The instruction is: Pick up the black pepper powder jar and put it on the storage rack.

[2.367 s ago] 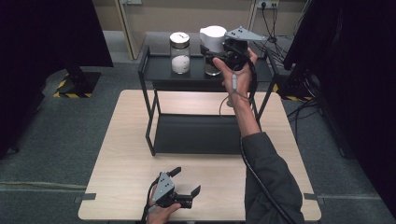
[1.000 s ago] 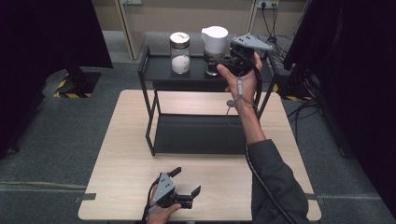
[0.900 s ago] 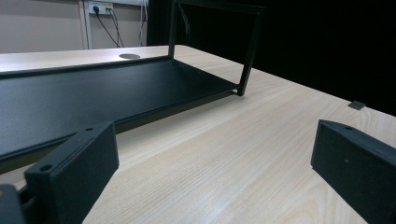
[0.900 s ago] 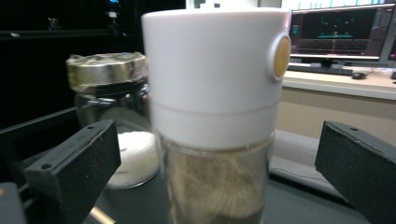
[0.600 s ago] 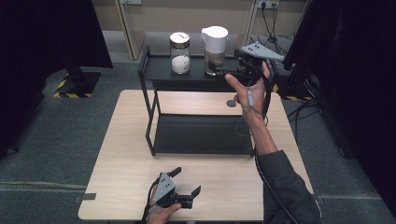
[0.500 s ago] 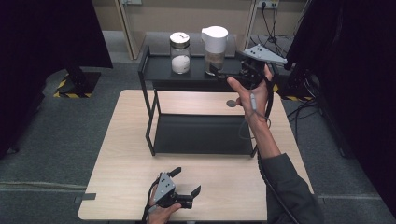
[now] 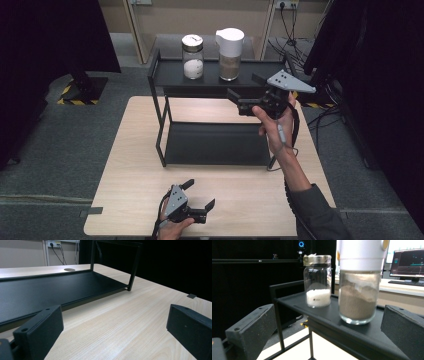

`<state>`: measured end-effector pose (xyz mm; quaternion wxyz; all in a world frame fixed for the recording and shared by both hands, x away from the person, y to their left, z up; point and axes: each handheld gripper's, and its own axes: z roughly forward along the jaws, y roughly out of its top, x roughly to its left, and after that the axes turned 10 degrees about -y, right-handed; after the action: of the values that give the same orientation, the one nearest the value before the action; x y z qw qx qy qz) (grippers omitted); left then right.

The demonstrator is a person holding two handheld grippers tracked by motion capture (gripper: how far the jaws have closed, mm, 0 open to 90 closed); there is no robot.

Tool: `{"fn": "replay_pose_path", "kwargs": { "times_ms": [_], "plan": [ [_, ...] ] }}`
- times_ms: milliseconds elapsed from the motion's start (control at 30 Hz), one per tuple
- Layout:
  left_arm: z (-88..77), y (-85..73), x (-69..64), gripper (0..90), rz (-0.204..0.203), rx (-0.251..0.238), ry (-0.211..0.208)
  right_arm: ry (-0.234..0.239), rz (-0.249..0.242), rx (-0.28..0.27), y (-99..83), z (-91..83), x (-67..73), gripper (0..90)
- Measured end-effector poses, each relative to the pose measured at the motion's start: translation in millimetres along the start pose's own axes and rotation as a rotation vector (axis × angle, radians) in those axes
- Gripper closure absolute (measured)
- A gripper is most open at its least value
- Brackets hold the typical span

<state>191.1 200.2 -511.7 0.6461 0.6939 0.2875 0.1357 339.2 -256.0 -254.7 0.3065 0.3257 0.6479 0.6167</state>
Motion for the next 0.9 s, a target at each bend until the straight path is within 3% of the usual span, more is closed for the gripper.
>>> {"fn": "replay_pose_path", "kwargs": {
  "times_ms": [200, 367, 600, 900],
  "plan": [
    [0.1, -0.1, -0.2, 0.1, 0.000, 0.000, 0.000, 0.020, -0.004, -0.003, -15.2, -11.6, 0.1, 0.5],
    [0.2, 0.0, -0.3, 0.1, 0.001, 0.002, 0.000, 0.016, -0.053, -0.004, -24.3, -21.7, 6.1, 0.4],
    [0.1, -0.2, -0.5, 0.1, 0.001, 0.000, 0.004, 0.039, -0.070, 0.003, -39.4, -35.0, 9.5, 0.5],
    [0.5, -0.3, -0.8, 0.1, 0.002, 0.002, 0.003, 0.101, -0.043, 0.001, -64.2, -52.4, 11.1, 0.5]
  ]
}}
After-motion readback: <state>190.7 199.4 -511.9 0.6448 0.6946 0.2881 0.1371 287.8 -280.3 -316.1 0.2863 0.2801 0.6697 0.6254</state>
